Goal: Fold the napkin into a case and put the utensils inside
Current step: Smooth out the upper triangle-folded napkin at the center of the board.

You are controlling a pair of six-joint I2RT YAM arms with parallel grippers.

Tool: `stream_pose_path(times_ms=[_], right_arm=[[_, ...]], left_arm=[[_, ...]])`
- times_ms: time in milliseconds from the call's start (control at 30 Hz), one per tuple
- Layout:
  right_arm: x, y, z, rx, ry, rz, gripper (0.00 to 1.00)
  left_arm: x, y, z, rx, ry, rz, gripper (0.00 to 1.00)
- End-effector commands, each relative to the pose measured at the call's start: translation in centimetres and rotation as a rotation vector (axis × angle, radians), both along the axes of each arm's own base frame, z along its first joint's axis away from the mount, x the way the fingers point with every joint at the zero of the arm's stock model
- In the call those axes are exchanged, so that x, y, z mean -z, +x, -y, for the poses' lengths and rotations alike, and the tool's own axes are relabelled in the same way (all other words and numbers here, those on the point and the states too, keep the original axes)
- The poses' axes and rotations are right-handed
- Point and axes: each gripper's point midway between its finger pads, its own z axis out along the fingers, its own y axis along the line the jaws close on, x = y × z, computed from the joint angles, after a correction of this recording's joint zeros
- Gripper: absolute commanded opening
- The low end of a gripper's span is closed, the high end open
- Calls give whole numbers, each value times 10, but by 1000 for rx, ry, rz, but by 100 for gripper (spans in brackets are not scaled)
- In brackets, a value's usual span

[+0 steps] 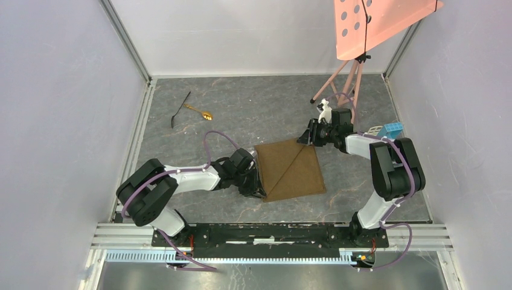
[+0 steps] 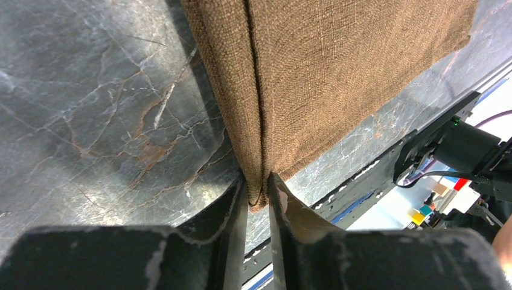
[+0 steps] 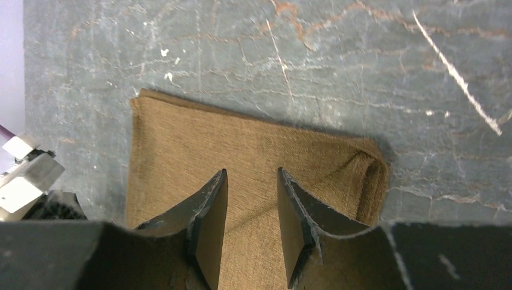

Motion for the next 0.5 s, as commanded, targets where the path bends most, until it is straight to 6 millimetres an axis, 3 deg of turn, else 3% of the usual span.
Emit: stream_pose_path(times_ms=[0,267,367,467], right_arm=[[10,-4,4,-5,-57,-3,42],[-2,-27,26,-9,-278,13,46],[-4,-35,10,-47,-223,9,47],[-7,-41,-23,-115,-150,6,47]], left_arm=[[-4,-3,-1,-11,-4,-14,30],[-22,-4,-9,-4,-1,15,53],[-29,2,-13,-2,10,34,57],[-46,12,-11,-16,-23,59,64]])
